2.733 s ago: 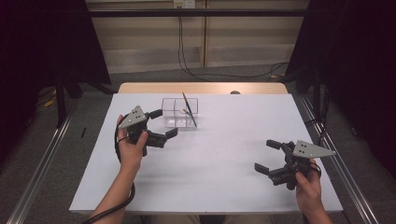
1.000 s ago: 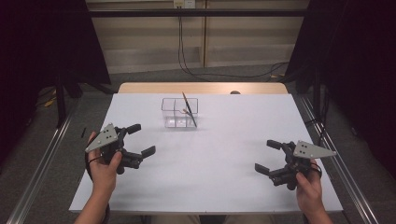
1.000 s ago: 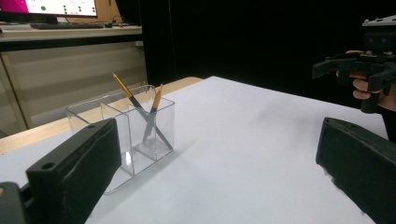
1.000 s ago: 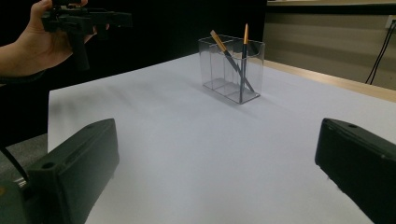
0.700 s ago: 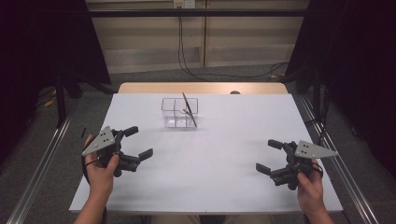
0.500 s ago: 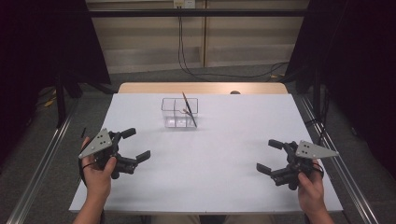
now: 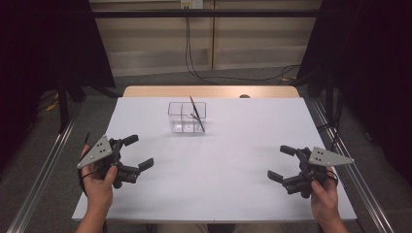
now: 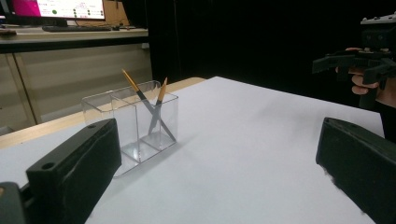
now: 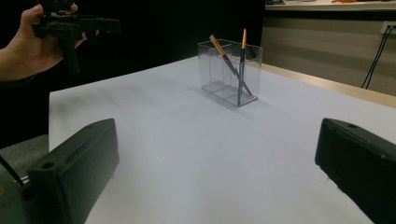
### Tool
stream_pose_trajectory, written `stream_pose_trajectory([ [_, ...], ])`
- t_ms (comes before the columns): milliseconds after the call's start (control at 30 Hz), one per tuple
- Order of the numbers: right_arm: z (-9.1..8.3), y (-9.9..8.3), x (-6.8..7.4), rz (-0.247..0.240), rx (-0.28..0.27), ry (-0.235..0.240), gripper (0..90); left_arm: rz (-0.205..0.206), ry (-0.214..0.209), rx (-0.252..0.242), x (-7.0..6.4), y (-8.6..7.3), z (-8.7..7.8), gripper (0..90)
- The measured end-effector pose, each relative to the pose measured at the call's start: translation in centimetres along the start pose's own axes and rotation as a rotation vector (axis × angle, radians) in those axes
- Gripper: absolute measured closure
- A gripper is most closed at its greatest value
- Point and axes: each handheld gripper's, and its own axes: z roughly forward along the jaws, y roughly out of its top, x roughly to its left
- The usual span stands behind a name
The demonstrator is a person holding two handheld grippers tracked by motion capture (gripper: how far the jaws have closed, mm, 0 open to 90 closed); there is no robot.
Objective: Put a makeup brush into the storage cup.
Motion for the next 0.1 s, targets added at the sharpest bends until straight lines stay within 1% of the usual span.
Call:
stream_pose_trajectory([
  [33, -0.01, -0.01, 0.0, 0.001, 0.0, 0.001, 0.0, -0.004, -0.001, -0.005, -0.01, 0.0, 0.02, 0.0],
  [100, -0.01, -0.04, -0.04, -0.002, 0.0, 0.001, 0.0, 0.0, 0.006, -0.005, 0.05, 0.02, -0.02, 0.0],
])
